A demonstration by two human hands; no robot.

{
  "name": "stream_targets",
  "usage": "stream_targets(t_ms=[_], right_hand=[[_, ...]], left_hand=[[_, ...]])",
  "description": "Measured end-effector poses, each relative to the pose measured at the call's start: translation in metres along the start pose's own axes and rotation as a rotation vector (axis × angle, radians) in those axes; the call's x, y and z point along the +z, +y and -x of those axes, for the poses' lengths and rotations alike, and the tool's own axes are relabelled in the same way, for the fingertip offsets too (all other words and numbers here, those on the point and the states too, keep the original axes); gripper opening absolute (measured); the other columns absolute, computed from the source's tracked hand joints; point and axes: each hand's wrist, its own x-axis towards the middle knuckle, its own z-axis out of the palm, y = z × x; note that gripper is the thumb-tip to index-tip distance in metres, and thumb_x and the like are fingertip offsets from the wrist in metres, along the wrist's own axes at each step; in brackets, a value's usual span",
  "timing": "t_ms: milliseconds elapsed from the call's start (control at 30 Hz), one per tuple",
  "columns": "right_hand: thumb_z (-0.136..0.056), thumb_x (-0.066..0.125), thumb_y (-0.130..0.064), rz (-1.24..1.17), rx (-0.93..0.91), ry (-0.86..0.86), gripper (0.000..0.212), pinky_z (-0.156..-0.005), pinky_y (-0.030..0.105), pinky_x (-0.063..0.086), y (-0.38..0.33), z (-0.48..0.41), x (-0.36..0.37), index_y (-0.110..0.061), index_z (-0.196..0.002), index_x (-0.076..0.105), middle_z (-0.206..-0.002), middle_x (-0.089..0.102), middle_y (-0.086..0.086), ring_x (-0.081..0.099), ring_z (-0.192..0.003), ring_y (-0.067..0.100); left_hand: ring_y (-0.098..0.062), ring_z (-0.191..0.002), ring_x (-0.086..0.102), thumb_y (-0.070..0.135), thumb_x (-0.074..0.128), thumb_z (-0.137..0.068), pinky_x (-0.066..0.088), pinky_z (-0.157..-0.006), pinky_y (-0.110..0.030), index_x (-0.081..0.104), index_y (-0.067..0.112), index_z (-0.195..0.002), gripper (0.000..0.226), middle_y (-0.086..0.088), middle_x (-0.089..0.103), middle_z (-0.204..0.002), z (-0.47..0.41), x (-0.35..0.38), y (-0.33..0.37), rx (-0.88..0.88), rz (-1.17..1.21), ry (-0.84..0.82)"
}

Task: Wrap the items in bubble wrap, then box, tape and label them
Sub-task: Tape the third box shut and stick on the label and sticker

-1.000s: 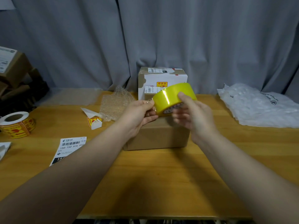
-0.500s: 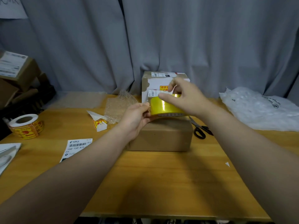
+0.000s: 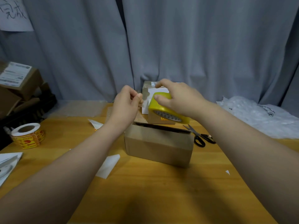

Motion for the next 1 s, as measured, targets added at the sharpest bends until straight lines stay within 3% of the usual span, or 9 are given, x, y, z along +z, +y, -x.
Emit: stream_targets(t_ms=[133, 300, 433, 500, 567, 633, 733, 833, 1000], right_hand=[[-0.098, 0.041, -0.040, 0.150, -0.004, -0.095, 0.034, -0.066, 0.033, 0.035, 0.008, -0.003, 0.000, -0.037, -0.131, 0.045, -0.121, 0.059, -0.001, 0.051, -0.102, 0.019], [-0.098, 0.042, -0.046, 0.111, 0.025, -0.030, 0.023, -0.058, 0.029, 0.033, 0.013, 0.002, 0.002, -0.033, -0.111, 0.056, -0.103, 0.058, -0.004, 0.048, -0.081, 0.016], [-0.098, 0.040, -0.049, 0.159, 0.031, 0.092, 0.027, -0.058, 0.030, 0.031, 0.006, 0.002, -0.002, -0.031, -0.111, 0.057, -0.090, 0.056, -0.007, 0.047, -0.079, 0.016], [-0.097, 0.042, -0.051, 0.148, 0.058, 0.100, 0.028, -0.059, 0.029, 0.031, 0.007, 0.000, -0.005, -0.033, -0.110, 0.059, -0.096, 0.061, -0.004, 0.050, -0.083, 0.018], [-0.096, 0.044, -0.051, 0.108, 0.099, 0.083, 0.027, -0.056, 0.028, 0.031, 0.013, -0.002, -0.008, -0.034, -0.108, 0.062, -0.103, 0.063, -0.005, 0.049, -0.085, 0.017], [-0.094, 0.048, -0.051, 0.068, 0.116, 0.012, 0.022, -0.055, 0.028, 0.031, 0.020, -0.002, -0.011, -0.036, -0.102, 0.063, -0.100, 0.059, -0.008, 0.048, -0.085, 0.015], [-0.092, 0.054, -0.047, -0.103, 0.118, -0.089, 0.016, -0.065, 0.028, 0.037, 0.026, -0.004, -0.017, -0.036, -0.093, 0.066, -0.094, 0.055, -0.011, 0.050, -0.086, 0.013], [-0.090, 0.060, -0.042, -0.197, 0.108, -0.166, 0.011, -0.061, 0.025, 0.038, 0.024, -0.008, -0.024, -0.035, -0.086, 0.068, -0.081, 0.054, -0.019, 0.051, -0.075, 0.007], [-0.086, 0.062, -0.042, -0.019, 0.059, -0.396, 0.015, -0.068, 0.027, 0.047, 0.010, -0.022, -0.018, -0.032, -0.078, 0.070, -0.082, 0.062, -0.011, 0.056, -0.079, 0.010]], left_hand=[[-0.019, -0.075, 0.061, 0.021, 0.052, -0.095, 0.051, -0.073, -0.041, 0.040, 0.029, -0.075, 0.025, 0.005, 0.059, -0.075, 0.001, -0.008, 0.009, 0.093, -0.077, 0.039], [-0.010, -0.070, 0.063, 0.018, 0.055, -0.094, 0.054, -0.073, -0.031, 0.048, 0.022, -0.092, 0.008, 0.004, 0.062, -0.076, 0.003, -0.012, 0.017, 0.014, 0.031, -0.114], [-0.005, -0.097, 0.062, 0.030, 0.073, -0.079, 0.048, -0.092, -0.027, 0.017, 0.027, -0.145, 0.087, 0.005, 0.064, -0.106, 0.008, -0.013, 0.004, 0.000, -0.068, -0.369], [-0.008, -0.120, 0.048, 0.032, 0.077, -0.073, 0.036, -0.106, -0.028, -0.012, 0.028, -0.149, 0.117, 0.003, 0.052, -0.128, 0.013, -0.009, -0.005, -0.019, -0.114, -0.460], [-0.009, -0.134, 0.032, 0.038, 0.076, -0.072, 0.023, -0.113, -0.029, -0.022, 0.028, -0.146, 0.123, 0.004, 0.037, -0.144, 0.012, -0.014, -0.020, -0.065, -0.152, -0.510], [-0.005, -0.137, 0.022, 0.044, 0.072, -0.075, 0.019, -0.112, -0.025, -0.001, 0.033, -0.150, 0.105, 0.013, 0.023, -0.150, 0.010, -0.024, -0.034, -0.088, -0.252, -0.665], [0.004, -0.122, 0.029, 0.044, 0.065, -0.084, 0.024, -0.101, -0.017, 0.044, 0.041, -0.134, 0.054, 0.023, 0.033, -0.136, 0.018, -0.027, -0.045, -0.098, -0.343, -0.867], [0.004, -0.113, 0.038, 0.037, 0.066, -0.085, 0.031, -0.098, -0.011, 0.061, 0.032, -0.119, 0.035, 0.016, 0.042, -0.128, 0.034, -0.001, -0.056, -0.182, -0.117, -0.657], [-0.017, -0.121, 0.039, 0.042, 0.067, -0.083, 0.030, -0.110, -0.040, 0.065, 0.035, -0.100, 0.019, 0.020, 0.042, -0.110, 0.052, 0.033, -0.070, -0.239, -0.062, -0.450]])
